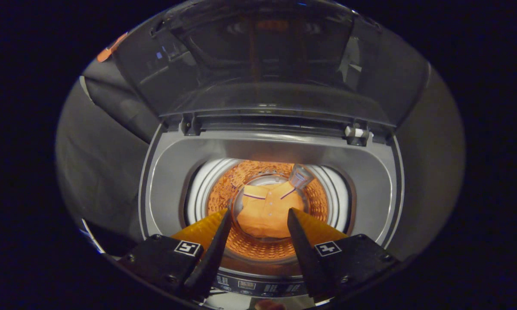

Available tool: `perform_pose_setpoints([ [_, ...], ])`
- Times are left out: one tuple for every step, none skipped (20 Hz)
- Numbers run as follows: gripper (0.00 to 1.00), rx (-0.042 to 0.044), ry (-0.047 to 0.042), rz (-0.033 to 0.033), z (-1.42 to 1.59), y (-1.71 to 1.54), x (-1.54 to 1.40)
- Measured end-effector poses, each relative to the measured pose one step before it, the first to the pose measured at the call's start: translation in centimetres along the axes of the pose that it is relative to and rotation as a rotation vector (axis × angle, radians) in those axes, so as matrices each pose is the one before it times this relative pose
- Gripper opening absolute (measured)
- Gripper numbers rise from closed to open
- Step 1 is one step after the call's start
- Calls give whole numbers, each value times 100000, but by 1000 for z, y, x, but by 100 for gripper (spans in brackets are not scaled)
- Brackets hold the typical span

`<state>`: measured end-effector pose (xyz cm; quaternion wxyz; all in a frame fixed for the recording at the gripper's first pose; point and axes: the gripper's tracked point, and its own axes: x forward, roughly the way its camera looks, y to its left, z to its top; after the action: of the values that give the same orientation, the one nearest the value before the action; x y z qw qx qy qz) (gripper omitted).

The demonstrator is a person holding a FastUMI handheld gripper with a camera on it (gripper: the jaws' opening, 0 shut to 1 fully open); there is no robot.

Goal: Put the clothes into the washing machine and then close the washing machine lid.

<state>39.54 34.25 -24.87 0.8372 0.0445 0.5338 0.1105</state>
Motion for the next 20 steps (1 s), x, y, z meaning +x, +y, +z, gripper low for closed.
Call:
perform_pose_setpoints([
  [82, -210, -968, 347, 364, 105, -567],
  [82, -170, -1149, 60, 484, 26, -699],
  [82, -302, -1042, -66, 606, 22, -802],
  [82, -283, -1708, -134, 672, 60, -920],
  [82, -201, -2193, -206, 945, 47, -913],
  [82, -165, -1732, 89, 867, 145, -1023],
  [82, -111, -1432, 85, 825, 31, -935],
  [82, -72, -1617, -78, 730, -113, -904],
  [82, 210, -1724, -342, 961, -45, -895],
  [82, 327, -1231, -59, 878, 19, -1091],
  [82, 476, -1642, 289, 1064, 88, -1145],
  [82, 170, -2188, -120, 1007, -7, -929],
  [82, -174, -2076, -161, 1232, -24, -1157],
  [82, -457, -2004, 116, 952, 259, -1057],
  [82, -404, -2029, 90, 1111, 71, -1069],
  [82, -153, -2046, -29, 1072, 127, -1016],
  [82, -41, -1798, 360, 983, 154, -975],
  [82, -121, -1418, 417, 968, 220, -888],
  [82, -2, -1673, 501, 1082, 228, -869],
  [82, -186, -1992, 253, 1013, 41, -675],
])
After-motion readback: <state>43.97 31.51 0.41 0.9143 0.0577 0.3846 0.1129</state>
